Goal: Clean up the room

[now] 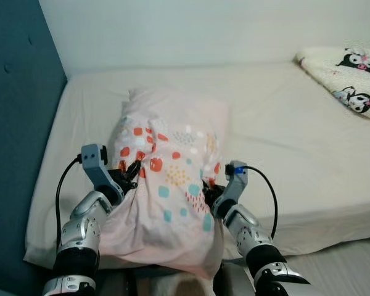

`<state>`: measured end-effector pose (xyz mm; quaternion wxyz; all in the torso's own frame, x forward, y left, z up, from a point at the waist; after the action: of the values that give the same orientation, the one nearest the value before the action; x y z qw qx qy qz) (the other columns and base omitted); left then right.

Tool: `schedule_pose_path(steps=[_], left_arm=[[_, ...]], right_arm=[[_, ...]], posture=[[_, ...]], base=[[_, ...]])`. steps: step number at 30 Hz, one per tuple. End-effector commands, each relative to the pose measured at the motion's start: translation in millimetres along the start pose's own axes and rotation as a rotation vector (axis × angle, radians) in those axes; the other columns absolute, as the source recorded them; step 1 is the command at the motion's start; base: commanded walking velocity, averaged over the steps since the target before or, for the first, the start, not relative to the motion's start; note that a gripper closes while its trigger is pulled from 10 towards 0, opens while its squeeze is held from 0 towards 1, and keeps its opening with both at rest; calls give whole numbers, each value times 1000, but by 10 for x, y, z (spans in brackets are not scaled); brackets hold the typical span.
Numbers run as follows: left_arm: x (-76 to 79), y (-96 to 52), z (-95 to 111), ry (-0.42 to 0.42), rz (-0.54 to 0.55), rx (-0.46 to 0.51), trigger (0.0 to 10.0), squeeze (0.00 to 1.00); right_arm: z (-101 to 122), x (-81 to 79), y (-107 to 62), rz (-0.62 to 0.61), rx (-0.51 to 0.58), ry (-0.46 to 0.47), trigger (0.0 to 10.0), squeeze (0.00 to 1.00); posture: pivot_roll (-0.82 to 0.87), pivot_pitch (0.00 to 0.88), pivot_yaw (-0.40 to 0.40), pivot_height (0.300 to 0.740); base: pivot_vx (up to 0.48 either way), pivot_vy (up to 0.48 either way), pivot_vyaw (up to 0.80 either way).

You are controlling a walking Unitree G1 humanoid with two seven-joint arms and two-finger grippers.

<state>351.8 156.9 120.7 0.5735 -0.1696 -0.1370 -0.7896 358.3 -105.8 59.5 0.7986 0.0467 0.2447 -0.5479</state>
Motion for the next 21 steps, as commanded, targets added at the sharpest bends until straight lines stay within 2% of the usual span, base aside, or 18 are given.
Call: schedule_pose_path(steps=[1,4,6,11,13,16,17,20,21], left_arm=[[213,-8,-87,-13,-68,-9,0,0],[366,-91,-245,17,-120,-51,0,0],[395,-129,-331,38,-102,-78,0,0],[410,-129,-368,71,-91,-94,0,0],[435,-114,-334,97,-94,-78,0,0],[494,-19,-128,169,-89,25,0,0],[494,-19,-128,169,-89,25,0,0],[558,13,-19,272,-105,75,0,0],[564,11,10,283,-91,91,0,0]], right_arm=[[-54,-3,-23,-11,-18,-53,0,0],[8,121,-88,-84,23,-58,0,0],[43,141,-116,-103,49,-59,0,0],[63,132,-122,-102,61,-72,0,0],[95,123,-115,-101,76,-75,0,0],[205,103,-82,-107,109,-112,0,0],[205,103,-82,-107,109,-112,0,0],[259,84,-80,-124,135,-179,0,0],[284,77,-88,-140,154,-194,4627,0]], posture=[[37,0,-52,581],[33,0,-50,581],[33,0,-50,581],[29,0,-49,581],[28,0,-49,581],[29,0,-51,581],[29,0,-51,581],[30,0,-50,581],[30,0,-48,581]], base=[[0,0,0],[0,0,0],[0,0,0],[0,0,0],[0,0,0],[0,0,0],[0,0,0],[0,0,0],[0,0,0]])
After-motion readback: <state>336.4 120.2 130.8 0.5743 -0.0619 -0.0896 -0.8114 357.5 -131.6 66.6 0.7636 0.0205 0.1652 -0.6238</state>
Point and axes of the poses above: a point about 5 cm out from each wrist's last joint towards the gripper, its own y axis pointing out of the wrist towards the gripper, its own z axis along the axis of the wrist's last joint, x = y × z, the point moved 2 cm from there along y, pointing out of the wrist towards the gripper
